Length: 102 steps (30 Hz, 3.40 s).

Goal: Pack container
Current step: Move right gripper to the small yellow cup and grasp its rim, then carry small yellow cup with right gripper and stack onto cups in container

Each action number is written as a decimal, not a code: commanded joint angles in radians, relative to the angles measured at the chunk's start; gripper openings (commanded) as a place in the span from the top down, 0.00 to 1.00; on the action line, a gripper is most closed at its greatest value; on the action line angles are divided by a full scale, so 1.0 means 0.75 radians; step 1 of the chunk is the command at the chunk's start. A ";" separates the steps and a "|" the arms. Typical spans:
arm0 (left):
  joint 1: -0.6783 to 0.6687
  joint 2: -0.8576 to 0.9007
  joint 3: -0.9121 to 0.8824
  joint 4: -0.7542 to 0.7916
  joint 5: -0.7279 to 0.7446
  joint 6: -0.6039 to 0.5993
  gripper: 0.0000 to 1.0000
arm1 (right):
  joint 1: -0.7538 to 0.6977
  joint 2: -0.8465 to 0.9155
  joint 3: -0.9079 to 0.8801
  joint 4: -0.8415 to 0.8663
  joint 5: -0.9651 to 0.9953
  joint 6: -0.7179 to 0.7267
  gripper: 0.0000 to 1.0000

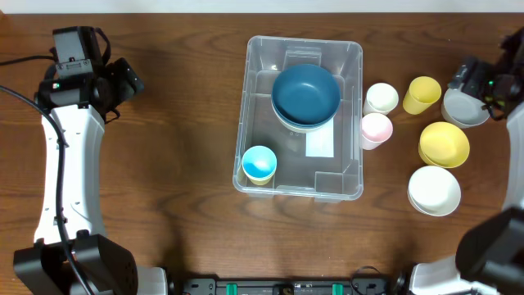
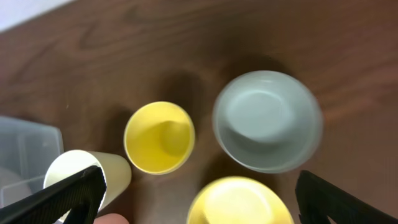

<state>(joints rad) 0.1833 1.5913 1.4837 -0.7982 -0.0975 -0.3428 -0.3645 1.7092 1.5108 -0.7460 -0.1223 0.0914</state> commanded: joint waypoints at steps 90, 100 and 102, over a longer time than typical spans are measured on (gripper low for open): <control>0.005 -0.011 0.011 -0.003 -0.016 0.003 0.02 | 1.455 -0.007 0.022 -0.295 0.045 -0.058 0.99; 0.005 -0.011 0.011 -0.003 -0.016 0.003 0.02 | 1.455 -0.007 0.022 -0.309 0.098 -0.058 0.67; 0.005 -0.011 0.011 -0.003 -0.016 0.003 0.02 | 1.455 -0.007 0.022 -0.312 0.098 -0.058 0.52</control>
<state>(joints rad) 0.1833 1.5913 1.4837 -0.7979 -0.0975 -0.3428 0.7216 1.6997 1.5299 -0.9764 -0.0612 0.0437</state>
